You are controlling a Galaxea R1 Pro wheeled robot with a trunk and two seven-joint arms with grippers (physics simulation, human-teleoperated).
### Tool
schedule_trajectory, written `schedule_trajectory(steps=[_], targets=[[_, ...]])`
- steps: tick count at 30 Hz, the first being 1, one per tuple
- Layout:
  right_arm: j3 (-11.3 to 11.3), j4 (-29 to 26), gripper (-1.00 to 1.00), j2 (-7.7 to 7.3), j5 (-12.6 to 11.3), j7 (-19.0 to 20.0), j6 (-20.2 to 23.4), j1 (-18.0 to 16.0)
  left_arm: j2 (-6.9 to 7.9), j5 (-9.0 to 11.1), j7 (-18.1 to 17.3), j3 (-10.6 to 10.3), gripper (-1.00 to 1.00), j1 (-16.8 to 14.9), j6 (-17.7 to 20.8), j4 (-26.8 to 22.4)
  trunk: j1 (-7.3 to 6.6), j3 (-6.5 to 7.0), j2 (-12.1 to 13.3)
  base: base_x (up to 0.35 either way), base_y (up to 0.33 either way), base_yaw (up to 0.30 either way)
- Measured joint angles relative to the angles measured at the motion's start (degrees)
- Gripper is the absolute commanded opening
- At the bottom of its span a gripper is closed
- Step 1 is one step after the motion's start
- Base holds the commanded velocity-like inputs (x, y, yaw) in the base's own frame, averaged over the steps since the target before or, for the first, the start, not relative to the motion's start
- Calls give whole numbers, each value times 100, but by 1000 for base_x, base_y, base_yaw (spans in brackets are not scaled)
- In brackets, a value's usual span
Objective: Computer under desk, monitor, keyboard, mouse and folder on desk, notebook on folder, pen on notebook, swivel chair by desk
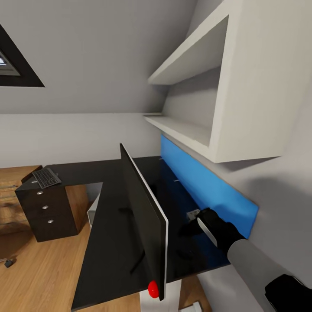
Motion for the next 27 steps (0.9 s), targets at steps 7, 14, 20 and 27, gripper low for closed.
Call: schedule_trajectory(steps=[7, 14, 20, 27], targets=[[40, 78, 100, -17, 46, 25, -11, -5, -1, 0, 0, 0, 100, 1, -5, 0, 154, -126, -281, 0, 0, 0], [53, 89, 100, -49, 53, 31, -85, -2, -1, 0, 0, -2, 100, 0, -5, 0, 308, -252, -562, 0, 0, 0], [57, 91, 100, -58, 63, 39, -339, -12, 2, 9, 0, -8, 100, 0, -5, 0, 439, -359, -803, 0, 0, 0], [77, 221, 100, -108, 127, 574, -838, -131, 21, 9, 0, -9, 100, 0, -7, 0, 593, -485, -1084, 0, 0, 0]])
